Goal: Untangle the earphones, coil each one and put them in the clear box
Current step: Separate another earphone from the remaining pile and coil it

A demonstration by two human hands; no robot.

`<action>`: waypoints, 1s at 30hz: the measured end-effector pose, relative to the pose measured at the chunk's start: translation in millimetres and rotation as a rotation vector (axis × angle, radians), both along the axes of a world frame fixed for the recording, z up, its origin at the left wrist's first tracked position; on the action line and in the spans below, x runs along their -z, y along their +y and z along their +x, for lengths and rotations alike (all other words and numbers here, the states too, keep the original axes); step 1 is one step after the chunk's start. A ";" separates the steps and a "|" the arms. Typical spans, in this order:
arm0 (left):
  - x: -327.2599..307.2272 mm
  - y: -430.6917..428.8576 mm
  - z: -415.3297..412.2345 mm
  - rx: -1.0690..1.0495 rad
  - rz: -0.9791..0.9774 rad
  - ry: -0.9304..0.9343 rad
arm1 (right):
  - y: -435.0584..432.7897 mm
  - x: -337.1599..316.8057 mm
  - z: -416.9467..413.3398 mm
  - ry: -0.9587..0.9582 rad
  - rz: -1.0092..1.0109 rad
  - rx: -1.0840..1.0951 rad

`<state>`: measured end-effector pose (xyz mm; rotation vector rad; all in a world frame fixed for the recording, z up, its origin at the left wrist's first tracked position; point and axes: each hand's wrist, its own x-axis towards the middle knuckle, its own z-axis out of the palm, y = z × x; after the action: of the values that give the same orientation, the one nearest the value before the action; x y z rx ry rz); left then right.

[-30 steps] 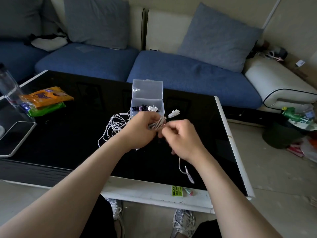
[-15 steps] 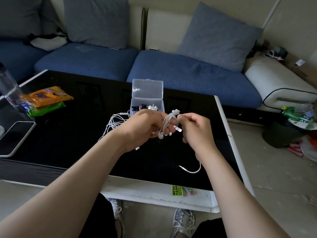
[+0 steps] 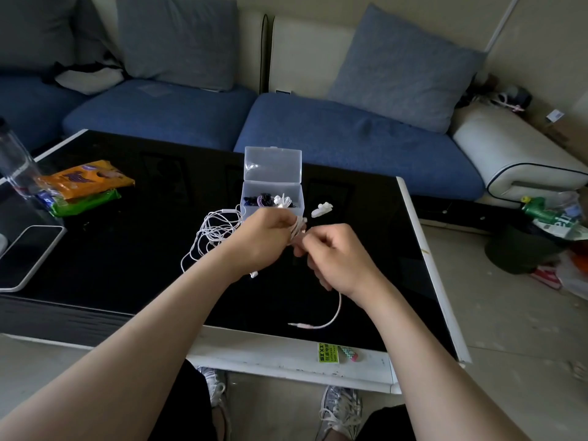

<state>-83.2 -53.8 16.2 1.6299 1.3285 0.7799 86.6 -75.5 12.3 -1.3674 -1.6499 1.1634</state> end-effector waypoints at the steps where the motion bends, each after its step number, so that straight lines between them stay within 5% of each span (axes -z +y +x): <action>1: 2.8 0.7 -1.3 0.035 -0.008 0.055 | 0.1 -1.4 0.9 0.035 0.048 0.039; 5: -1.2 -1.7 0.6 0.094 -0.077 0.033 | 9.8 3.8 10.6 0.057 0.225 0.211; 9: -12.6 -7.0 5.3 0.159 -0.155 -0.188 | 16.4 10.8 19.3 -0.020 0.300 0.306; 19: -17.5 -3.9 4.6 0.004 -0.274 -0.606 | 14.4 21.9 10.5 -0.130 -0.126 0.049; 25: -12.1 -1.6 0.9 -0.117 -0.118 -0.384 | 4.1 11.6 0.0 -0.076 -0.082 -0.042; 30: 0.8 0.4 -2.7 0.005 0.014 0.116 | 3.0 3.9 2.6 -0.078 0.097 0.021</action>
<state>-85.8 -53.4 15.4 1.7111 1.4025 0.7022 89.2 -72.6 8.4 -1.3807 -1.7194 1.0168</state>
